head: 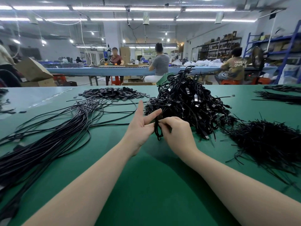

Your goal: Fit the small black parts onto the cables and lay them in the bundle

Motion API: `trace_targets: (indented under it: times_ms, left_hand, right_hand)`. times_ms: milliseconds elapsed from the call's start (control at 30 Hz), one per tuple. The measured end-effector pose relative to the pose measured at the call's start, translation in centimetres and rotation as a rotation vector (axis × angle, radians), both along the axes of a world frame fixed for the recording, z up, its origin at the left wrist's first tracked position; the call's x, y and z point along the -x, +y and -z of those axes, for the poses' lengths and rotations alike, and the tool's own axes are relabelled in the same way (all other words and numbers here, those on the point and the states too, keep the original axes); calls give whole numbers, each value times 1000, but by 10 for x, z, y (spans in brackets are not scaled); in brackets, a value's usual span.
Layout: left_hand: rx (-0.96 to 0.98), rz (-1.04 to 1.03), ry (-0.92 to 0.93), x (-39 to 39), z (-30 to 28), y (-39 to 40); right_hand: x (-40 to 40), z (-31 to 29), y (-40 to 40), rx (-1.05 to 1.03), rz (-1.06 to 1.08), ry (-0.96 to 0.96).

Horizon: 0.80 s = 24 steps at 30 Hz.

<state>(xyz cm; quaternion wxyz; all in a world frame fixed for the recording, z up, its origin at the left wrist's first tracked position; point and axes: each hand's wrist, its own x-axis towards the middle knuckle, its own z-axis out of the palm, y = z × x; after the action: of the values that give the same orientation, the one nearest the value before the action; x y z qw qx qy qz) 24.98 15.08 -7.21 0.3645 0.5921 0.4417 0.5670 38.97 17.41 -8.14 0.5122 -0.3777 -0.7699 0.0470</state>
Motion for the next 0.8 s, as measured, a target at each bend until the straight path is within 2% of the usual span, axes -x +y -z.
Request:
trace_targets:
  times_ms: [167, 367, 467, 633, 800]
  left_hand:
    - [-32, -86, 97, 6, 2, 4]
    - [1, -37, 134, 10, 2, 0]
    - [75, 18, 93, 13, 3, -1]
    - [140, -64, 65, 1, 0, 3]
    - [294, -65, -116, -7, -14, 0]
  right_hand:
    - [5, 3, -2, 72, -41, -44]
    - [2, 2, 0, 61, -46, 2]
    - [1, 0, 0, 23, -61, 30]
    - [-2, -4, -5, -101, -13, 65]
    - [-1, -5, -6, -262, -17, -87]
